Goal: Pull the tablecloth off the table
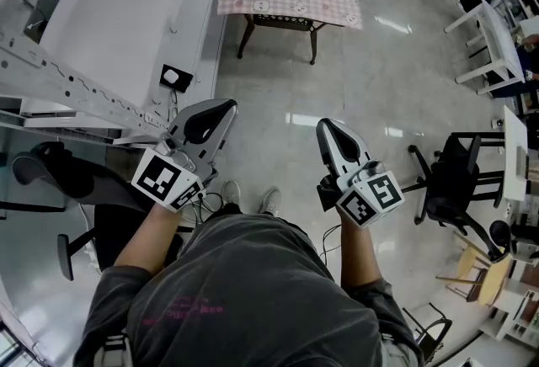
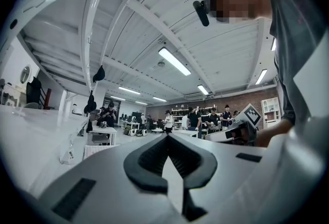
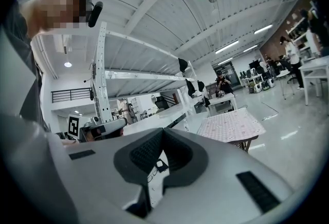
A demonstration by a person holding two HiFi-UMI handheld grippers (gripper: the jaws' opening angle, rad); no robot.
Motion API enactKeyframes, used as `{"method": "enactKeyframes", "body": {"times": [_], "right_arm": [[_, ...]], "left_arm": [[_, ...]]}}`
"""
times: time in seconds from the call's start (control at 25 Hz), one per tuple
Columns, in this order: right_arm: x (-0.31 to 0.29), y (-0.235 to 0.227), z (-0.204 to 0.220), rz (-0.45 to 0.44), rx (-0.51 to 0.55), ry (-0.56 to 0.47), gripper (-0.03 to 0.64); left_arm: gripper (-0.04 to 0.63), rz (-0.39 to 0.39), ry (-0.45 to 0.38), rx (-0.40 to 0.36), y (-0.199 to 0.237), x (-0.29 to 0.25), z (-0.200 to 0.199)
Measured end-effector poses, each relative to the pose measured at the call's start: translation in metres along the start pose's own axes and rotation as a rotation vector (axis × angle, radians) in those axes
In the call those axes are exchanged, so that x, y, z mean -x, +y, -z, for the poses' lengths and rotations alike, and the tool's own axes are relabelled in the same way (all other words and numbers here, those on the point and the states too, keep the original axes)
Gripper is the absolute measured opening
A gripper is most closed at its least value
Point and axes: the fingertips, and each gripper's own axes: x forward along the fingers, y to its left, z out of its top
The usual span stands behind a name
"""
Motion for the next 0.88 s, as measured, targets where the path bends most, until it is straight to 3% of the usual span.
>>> {"method": "enactKeyframes", "body": {"times": [0.88], "right_arm": [[-0.01,0.014,-0.004,-0.004,0.027,0.009,0.005]], "left_arm": [[0.003,-0.006,-0.002,0.011,0.009,0.009,0.005]]}}
